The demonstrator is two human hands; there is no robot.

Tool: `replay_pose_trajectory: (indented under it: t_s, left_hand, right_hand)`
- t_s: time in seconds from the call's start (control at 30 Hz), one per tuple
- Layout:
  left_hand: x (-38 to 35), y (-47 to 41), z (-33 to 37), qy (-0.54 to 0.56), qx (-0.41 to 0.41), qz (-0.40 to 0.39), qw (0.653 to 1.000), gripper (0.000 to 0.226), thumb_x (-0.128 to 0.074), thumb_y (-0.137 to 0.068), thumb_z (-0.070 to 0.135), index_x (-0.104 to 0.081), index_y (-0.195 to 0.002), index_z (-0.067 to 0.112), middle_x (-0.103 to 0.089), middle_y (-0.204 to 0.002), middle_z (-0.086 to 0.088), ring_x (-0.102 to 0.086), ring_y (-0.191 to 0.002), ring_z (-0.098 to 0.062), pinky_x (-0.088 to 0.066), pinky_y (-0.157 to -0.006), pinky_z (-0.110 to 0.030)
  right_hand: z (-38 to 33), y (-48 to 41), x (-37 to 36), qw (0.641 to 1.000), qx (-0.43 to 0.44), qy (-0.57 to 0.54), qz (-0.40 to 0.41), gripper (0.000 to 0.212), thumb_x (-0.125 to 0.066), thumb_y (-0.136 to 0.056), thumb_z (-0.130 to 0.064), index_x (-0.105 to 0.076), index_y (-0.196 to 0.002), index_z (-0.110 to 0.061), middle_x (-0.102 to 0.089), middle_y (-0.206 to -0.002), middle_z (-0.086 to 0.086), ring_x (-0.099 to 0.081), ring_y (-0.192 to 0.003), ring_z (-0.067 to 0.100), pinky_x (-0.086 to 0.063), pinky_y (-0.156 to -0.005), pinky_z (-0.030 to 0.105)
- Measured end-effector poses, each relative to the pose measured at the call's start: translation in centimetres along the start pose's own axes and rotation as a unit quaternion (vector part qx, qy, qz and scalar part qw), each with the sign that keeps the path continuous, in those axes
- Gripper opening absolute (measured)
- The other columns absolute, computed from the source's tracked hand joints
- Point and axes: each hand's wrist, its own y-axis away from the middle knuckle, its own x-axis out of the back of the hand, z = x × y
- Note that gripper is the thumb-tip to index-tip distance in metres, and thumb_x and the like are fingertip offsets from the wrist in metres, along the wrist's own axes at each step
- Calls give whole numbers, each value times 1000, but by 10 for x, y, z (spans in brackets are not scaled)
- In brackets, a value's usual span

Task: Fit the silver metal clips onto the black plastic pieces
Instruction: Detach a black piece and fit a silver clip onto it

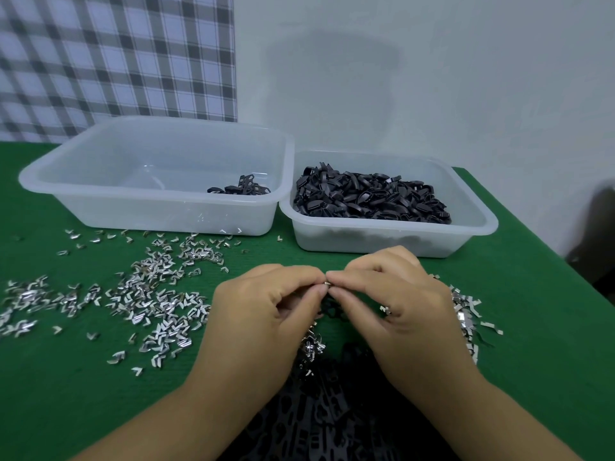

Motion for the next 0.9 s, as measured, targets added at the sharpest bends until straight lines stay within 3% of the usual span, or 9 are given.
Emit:
replay_pose_trajectory:
  t_s: [0.1, 0.2, 0.43, 0.9]
  left_hand:
    - [0, 0, 0, 3, 4, -11, 1000, 14, -65, -78, 25, -67, -89, 34, -65, -78, 17, -60, -64, 3, -42, -58, -7]
    - [-3, 1, -2, 87, 63, -12, 994, 20, -72, -81, 14, -73, -82, 34, -71, -74, 12, -66, -59, 3, -52, -60, -11]
    - [-4, -2, -4, 233, 169, 1, 958, 36, -69, -78, -5, -73, -83, 30, -74, -75, 7, -72, -65, -8, -55, -63, -14]
    - [-5, 0, -3, 236, 159, -11, 959, 33, -73, -75, 0, -73, -83, 32, -75, -72, 5, -73, -64, -12, -58, -65, -22]
  right_hand:
    - [0, -1, 2, 1000, 7, 16, -9, 7, -71, -78, -15, -74, -84, -15, -64, -77, -5, -55, -77, 15, -43, -71, 19]
    - [0, -1, 1, 1000, 2, 19, -1, 3, -71, -77, -13, -73, -79, -14, -64, -76, -5, -55, -77, 15, -43, -72, 19]
    - [1, 0, 2, 996, -64, -49, 31, 7, -71, -74, -11, -70, -76, -18, -61, -77, -11, -57, -79, 12, -44, -70, 23]
    - [-3, 0, 1, 995, -67, -55, 45, 7, -72, -74, -14, -74, -79, -19, -55, -74, -7, -54, -77, 17, -42, -66, 23]
